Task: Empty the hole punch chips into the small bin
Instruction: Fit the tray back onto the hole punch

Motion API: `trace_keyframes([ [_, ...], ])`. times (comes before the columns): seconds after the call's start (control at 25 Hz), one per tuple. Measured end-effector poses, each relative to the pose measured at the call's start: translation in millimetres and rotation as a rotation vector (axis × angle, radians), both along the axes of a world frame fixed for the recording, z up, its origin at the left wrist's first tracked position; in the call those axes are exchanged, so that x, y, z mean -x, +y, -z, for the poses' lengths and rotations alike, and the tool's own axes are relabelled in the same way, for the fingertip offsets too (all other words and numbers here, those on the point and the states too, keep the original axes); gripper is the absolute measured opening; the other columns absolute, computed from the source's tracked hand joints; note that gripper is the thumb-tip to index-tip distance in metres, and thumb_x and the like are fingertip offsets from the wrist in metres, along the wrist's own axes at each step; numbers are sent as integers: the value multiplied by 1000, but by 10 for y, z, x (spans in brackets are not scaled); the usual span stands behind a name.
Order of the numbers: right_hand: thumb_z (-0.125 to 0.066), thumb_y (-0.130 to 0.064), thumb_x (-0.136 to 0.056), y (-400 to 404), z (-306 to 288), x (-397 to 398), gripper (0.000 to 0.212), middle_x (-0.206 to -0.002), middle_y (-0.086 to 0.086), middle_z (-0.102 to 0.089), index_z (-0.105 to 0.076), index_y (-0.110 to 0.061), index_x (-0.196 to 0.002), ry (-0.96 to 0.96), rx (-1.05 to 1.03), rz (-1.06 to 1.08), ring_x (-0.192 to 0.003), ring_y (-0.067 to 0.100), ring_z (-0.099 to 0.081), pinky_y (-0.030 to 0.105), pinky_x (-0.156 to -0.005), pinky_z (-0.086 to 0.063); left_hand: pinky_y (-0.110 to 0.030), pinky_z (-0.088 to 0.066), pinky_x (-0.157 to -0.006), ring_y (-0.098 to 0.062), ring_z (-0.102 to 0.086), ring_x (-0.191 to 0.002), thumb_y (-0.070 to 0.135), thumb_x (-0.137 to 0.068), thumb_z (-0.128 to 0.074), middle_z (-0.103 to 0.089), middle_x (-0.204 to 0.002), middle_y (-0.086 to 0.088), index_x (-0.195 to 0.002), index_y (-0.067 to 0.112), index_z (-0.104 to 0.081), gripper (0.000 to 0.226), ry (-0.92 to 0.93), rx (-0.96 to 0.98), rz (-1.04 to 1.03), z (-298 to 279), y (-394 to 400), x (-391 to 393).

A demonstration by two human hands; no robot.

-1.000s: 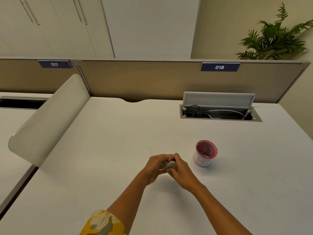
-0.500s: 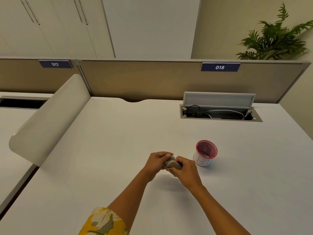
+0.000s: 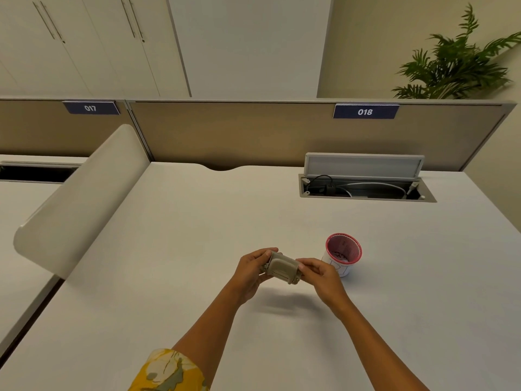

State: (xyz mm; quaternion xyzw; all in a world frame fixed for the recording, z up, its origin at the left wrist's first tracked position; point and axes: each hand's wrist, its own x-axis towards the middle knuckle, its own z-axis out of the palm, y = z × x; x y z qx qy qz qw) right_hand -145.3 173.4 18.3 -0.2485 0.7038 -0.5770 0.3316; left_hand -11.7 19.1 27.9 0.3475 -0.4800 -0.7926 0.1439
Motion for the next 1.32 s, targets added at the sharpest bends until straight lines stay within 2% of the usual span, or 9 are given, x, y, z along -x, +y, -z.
trace_keyframes([
  [0.28,-66,-9,-90,-32,-27,40,15,-92,5,-78,-76,-17,-99,18,-6,10,-86,18,-75,22,-74,-59,-35,-59,-84,-24,-68,-101,18,-101,-55,-75,-112,-13,-113,10,-73,23,3,-34,33,10,-8,-2],
  [0.4,-68,-8,-89,-31,-25,69,15,-92,5,-78,-76,-19,-95,36,-14,14,-84,18,-75,24,-73,-60,-31,-59,-77,-24,-68,-101,18,-97,-61,-74,-111,-13,-110,10,-76,21,-48,11,71,4,-25,-19],
  [0.52,-72,-10,-86,-37,-48,135,14,-93,4,-78,-77,-13,-99,100,-82,-98,-84,17,-75,30,-79,-61,-29,-59,-72,-22,-70,-96,18,-90,-69,-77,-105,-10,-103,11,-80,18,-189,177,264,-29,-107,-76],
  [0.6,-74,-12,-84,-61,-58,129,13,-91,1,-78,-78,-15,-97,141,-124,-138,-84,14,-74,29,-80,-60,-29,-59,-73,-20,-70,-90,15,-89,-68,-76,-108,-15,-105,11,-79,20,-285,300,448,-50,-143,-67],
  [0.68,-74,-14,-84,-84,-63,81,13,-89,-3,-78,-78,-18,-95,145,-124,-101,-85,11,-74,27,-80,-59,-27,-58,-70,-19,-69,-85,11,-90,-63,-75,-104,-18,-107,9,-78,23,-327,348,524,-70,-134,-30],
  [0.84,-72,-18,-87,-52,-22,36,22,-99,6,-78,-75,-11,-107,-166,11,26,-95,20,-74,30,-81,-60,-27,-57,-66,-17,-69,-81,10,-94,-59,-75,-94,-8,-107,9,-78,23,-295,270,452,-49,-97,-46],
  [0.96,-63,-15,-93,3,15,27,21,-105,9,-76,-72,-7,-110,-368,63,-17,-99,21,-73,28,-82,-59,-29,-58,-68,-19,-69,-81,7,-96,-55,-75,-96,-9,-108,9,-77,25,-237,161,331,27,-92,-92],
  [1.12,-62,-2,-91,5,39,-2,23,-101,10,-77,-71,-6,-112,-319,10,-52,-95,23,-74,30,-79,-60,-31,-59,-70,-21,-71,-84,6,-95,-56,-76,-99,-11,-107,12,-78,26,-194,119,257,59,-66,-78],
  [1.32,-67,-3,-86,-74,-11,-14,22,-85,10,-78,-71,-12,-107,-129,-55,-7,-83,23,-76,28,-70,-61,-36,-62,-75,-24,-73,-89,16,-95,-64,-76,-107,-18,-111,10,-76,21,-201,241,368,29,-38,-31],
])
